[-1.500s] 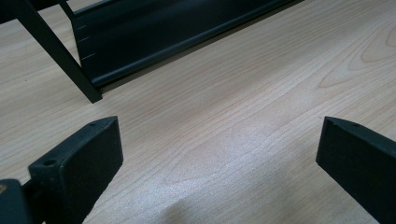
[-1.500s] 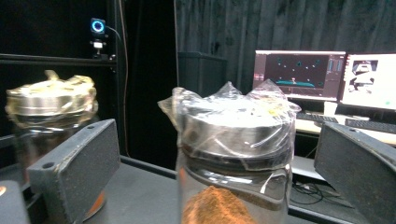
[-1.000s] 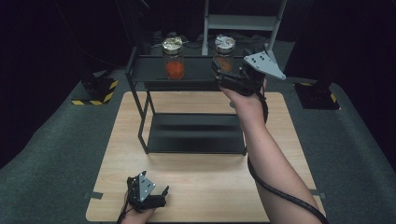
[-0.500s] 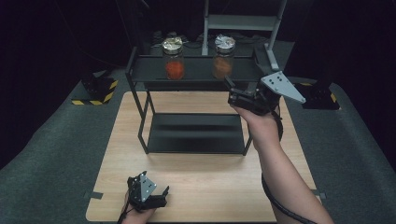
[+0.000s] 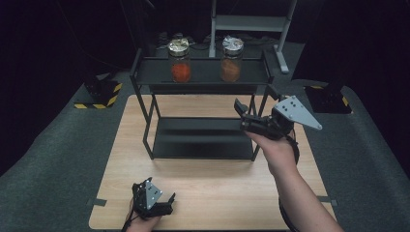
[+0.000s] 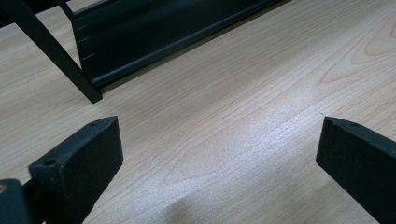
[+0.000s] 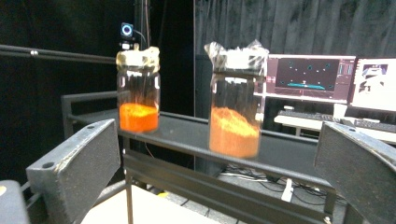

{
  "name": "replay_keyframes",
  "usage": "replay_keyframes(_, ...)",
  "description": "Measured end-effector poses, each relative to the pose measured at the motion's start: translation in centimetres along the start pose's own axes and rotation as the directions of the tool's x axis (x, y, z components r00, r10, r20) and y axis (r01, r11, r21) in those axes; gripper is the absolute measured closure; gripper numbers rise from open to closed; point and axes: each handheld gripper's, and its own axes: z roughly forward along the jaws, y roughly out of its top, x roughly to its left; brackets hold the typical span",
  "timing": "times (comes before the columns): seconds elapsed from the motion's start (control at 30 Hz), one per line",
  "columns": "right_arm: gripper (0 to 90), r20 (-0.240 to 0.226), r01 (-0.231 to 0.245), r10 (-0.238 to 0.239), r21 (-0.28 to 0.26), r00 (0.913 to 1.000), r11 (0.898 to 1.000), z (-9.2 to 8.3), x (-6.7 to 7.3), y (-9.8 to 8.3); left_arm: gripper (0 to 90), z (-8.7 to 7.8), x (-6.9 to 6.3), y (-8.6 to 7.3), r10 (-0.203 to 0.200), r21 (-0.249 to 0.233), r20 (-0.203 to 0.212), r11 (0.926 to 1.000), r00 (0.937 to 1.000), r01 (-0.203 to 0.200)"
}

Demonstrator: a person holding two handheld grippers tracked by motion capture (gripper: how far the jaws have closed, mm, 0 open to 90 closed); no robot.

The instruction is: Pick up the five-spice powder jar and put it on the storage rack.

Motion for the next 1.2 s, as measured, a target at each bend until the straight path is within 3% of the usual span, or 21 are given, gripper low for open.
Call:
replay_keyframes(0.77, 0.0, -0.020, 0.060, -0.059, 0.064, 0.9981, 0.996, -3.7, 0.3, -3.7, 0.7, 0.0, -0.2, 0.1, 0.010, 0.006, -0.010, 0.9999, 0.9999, -0.010)
replay_keyframes(1.2, 0.0, -0.016, 0.112, -0.111, 0.130, 0.9937, 0.985, -5.9, 0.3, -7.2, 0.7, 0.1, -0.4, 0.1, 0.015, 0.008, -0.015, 0.9999, 0.9998, -0.014)
